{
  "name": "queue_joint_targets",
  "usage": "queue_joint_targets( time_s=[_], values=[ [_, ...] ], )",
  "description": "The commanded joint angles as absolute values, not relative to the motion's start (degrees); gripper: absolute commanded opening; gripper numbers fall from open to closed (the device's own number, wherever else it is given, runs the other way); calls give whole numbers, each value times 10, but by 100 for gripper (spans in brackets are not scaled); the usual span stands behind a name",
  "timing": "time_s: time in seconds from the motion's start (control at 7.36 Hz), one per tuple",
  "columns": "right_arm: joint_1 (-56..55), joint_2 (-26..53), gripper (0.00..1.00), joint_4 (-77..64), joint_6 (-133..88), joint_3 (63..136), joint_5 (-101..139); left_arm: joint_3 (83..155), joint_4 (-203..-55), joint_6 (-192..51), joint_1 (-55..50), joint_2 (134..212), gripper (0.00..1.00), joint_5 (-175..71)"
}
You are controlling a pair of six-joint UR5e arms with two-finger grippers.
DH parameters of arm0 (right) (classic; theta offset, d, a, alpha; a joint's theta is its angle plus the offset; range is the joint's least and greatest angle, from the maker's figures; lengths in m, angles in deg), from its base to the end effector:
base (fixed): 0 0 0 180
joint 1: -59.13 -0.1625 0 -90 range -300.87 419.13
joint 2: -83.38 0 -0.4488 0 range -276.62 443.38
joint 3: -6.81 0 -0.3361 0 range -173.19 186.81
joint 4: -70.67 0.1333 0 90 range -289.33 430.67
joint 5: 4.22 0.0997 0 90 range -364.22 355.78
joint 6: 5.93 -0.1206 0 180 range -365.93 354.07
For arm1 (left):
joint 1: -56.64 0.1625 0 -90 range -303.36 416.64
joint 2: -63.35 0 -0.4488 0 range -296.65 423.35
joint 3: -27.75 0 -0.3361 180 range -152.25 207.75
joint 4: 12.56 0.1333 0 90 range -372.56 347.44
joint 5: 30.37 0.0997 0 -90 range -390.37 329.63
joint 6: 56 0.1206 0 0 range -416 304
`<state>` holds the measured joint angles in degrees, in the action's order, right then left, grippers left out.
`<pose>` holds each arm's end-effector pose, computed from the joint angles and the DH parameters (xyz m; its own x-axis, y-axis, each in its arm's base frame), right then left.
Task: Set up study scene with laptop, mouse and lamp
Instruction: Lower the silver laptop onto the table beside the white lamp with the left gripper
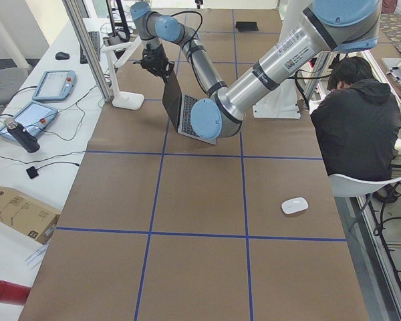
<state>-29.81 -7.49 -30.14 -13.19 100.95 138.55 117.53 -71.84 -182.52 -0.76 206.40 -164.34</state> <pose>0.0295 -0.4186 0.6775 0.6043 0.2178 0.7664 -0.0585 0.9715 -0.2299 0.3282 -0.6053 0.2073 0.1241 -0.9890 0.0803 0.6712 0.0241 -0.7409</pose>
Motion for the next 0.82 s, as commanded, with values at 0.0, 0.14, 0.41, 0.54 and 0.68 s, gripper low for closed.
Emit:
queue_joint_targets(
  time_s=[0.0,0.14,0.41,0.54,0.68],
  values=[
    [-298,-73,100,-301,-133,1014,1393,1135,-777,-1826,-8,2064,0,-1641],
    [-298,-73,100,-301,-133,1015,1394,1115,-814,-1844,-7,2064,0,-1641],
    [-298,-73,100,-301,-133,1013,1394,1085,-865,-1862,-5,2063,0,-1641],
    [-298,-73,100,-301,-133,1013,1395,1080,-872,-1861,-5,2063,0,-1641],
    [-298,-73,100,-301,-133,1014,1395,1059,-901,-1862,-5,2064,0,-1641]
  ],
)
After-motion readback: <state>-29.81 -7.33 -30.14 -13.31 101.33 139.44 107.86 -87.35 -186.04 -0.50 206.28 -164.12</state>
